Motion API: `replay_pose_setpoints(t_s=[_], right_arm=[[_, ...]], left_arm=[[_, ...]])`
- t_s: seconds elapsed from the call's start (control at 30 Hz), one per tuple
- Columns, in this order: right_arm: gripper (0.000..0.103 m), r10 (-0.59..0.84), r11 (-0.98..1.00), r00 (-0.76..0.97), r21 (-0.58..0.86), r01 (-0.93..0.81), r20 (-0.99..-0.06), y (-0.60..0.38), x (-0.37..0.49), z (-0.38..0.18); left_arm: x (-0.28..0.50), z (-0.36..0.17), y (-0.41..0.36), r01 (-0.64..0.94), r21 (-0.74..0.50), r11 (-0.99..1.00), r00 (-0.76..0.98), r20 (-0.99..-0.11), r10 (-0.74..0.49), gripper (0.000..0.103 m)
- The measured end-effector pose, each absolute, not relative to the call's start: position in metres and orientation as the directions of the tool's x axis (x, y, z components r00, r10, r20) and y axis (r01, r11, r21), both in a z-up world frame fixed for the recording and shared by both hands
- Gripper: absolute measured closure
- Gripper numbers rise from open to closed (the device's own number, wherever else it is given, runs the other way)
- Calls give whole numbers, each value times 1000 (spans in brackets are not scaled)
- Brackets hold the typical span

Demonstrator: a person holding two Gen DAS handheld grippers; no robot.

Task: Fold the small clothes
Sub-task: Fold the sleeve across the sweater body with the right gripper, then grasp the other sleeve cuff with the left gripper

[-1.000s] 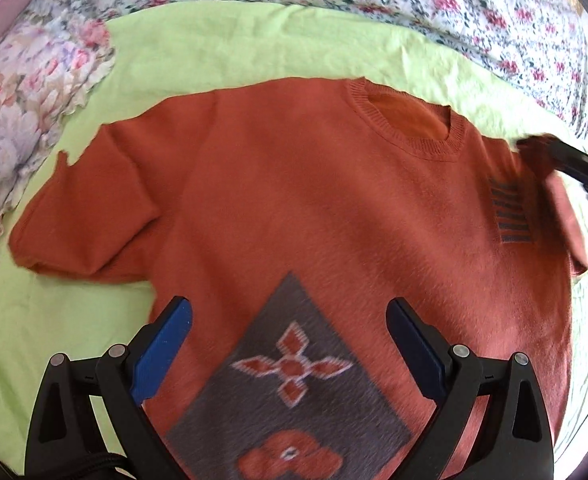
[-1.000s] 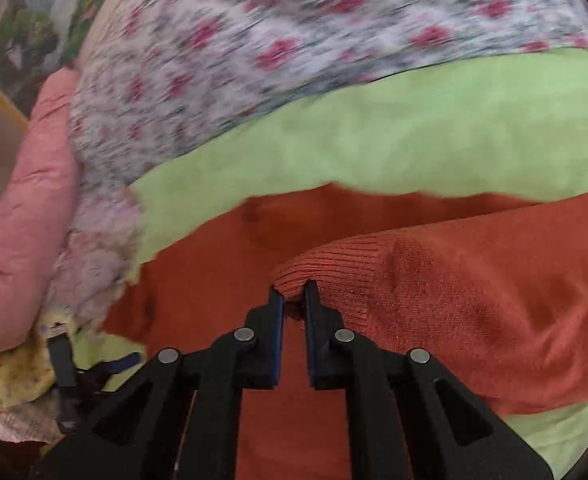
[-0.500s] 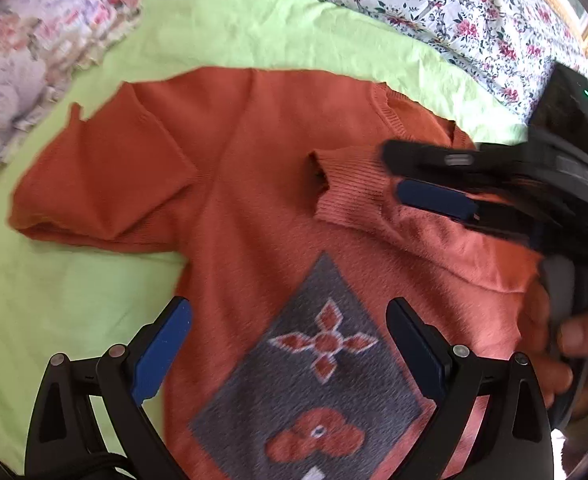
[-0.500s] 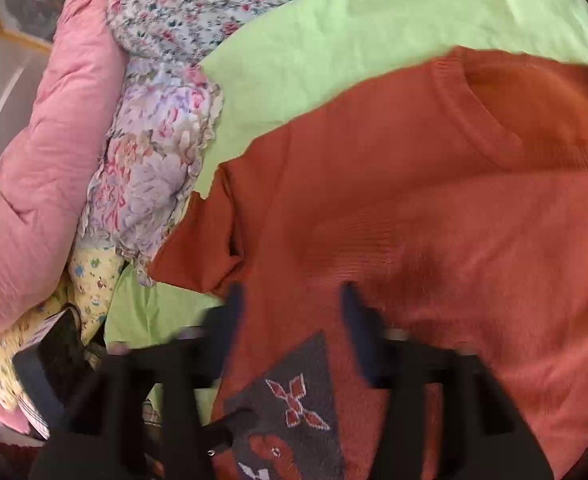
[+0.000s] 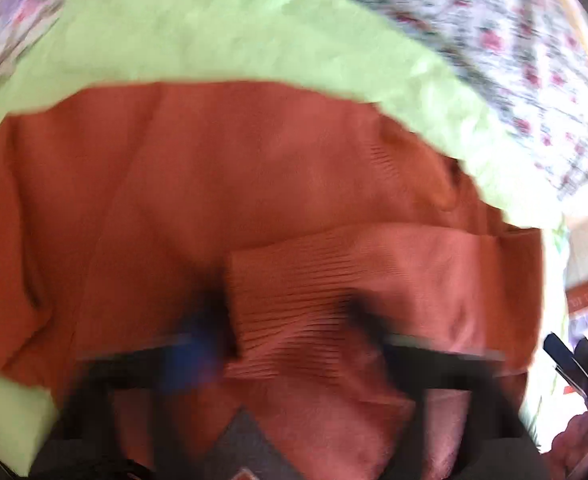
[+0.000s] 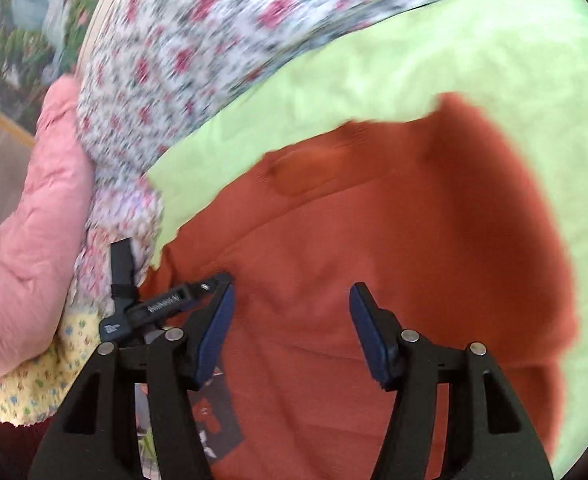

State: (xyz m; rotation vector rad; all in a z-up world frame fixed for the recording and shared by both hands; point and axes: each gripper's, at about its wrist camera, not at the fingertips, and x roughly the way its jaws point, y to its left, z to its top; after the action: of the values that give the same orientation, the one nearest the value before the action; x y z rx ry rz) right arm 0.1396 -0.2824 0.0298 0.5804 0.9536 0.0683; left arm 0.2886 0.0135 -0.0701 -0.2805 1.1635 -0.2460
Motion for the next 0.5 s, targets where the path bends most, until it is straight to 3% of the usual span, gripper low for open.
replay_pose_setpoints(t_s=[0.03,0.17,0.5], right_arm=[[43,279,848,599,485,213,-751,-290,133,31],[42,149,826,640,451,338,-754,-328,107,34],[41,-8,851,555,285,440,-832,-371,131,20]], left_arm=[[286,-63,13,58,-351,935,375,-860,-346,101],[257,-27,39,90,-256,962,478,-837,-267,101],[252,-42,67,16,-211,977,467,-863,-194,101]])
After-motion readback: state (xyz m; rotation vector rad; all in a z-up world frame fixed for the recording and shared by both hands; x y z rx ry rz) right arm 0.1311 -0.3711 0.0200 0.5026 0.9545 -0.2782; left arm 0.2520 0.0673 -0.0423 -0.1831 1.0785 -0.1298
